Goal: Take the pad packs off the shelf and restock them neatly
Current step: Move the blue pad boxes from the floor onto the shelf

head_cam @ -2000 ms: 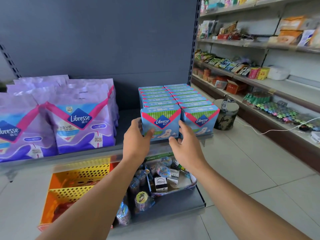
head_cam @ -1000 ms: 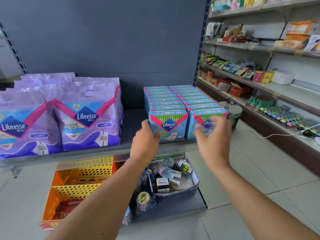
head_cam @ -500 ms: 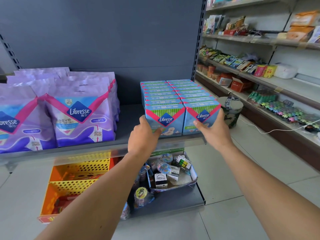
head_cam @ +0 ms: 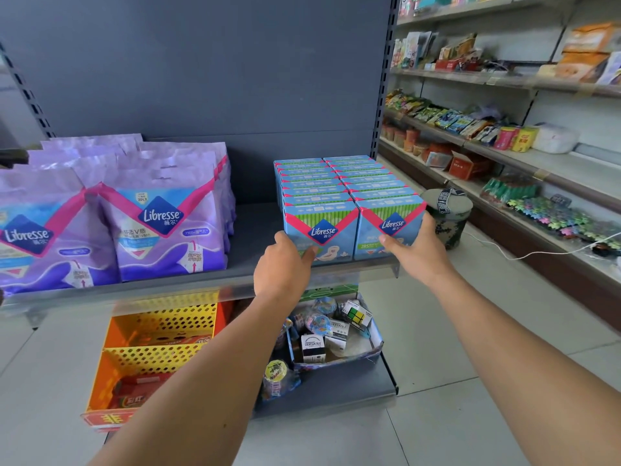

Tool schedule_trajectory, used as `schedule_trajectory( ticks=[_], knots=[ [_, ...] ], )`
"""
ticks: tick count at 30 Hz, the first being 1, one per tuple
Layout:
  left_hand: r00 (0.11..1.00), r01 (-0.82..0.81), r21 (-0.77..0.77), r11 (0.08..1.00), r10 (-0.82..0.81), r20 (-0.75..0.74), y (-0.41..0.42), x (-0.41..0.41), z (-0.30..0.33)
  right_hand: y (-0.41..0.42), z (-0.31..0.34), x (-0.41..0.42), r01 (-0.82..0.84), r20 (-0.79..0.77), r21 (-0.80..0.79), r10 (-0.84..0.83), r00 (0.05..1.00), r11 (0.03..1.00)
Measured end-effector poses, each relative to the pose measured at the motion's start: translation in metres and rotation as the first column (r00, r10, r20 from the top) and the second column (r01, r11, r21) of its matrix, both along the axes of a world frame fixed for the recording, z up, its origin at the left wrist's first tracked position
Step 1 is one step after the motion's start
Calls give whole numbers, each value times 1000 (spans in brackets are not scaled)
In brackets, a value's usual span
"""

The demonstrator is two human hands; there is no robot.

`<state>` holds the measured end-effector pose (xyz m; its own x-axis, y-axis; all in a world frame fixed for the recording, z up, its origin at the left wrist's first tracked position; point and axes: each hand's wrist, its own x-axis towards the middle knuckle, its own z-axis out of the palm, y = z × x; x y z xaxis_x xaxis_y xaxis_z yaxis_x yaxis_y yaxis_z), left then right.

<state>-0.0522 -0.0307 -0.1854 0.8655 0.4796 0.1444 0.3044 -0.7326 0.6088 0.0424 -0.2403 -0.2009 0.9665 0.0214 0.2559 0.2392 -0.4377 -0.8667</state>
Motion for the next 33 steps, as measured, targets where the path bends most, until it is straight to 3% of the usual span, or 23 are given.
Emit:
schedule_trajectory(
  ticks=[16,23,25,28,30,33],
  knots=[
    [999,-7,-27,1000,8,42,-4,4,-8,-10,-2,6,-37,-23,45,38,999,998],
    [998,34,-92,995,-29,55,-1,-14,3,-12,8,-15,4,-28,-23,-5,1000,1000],
    [996,40,-70,997,-34,86,2,-27,12,-9,19,-31,88,47,-97,-83,995,991],
    [986,35,66,997,-46,158,11,-51,30,-1,36,-58,225,288,-265,-145,946,938],
    [979,23,142,990,-51,198,19,-68,43,12,50,-79,202,390,-379,-42,920,903],
    [970,9,224,975,-63,235,36,-96,66,40,70,-106,63,394,-448,134,909,892]
  ],
)
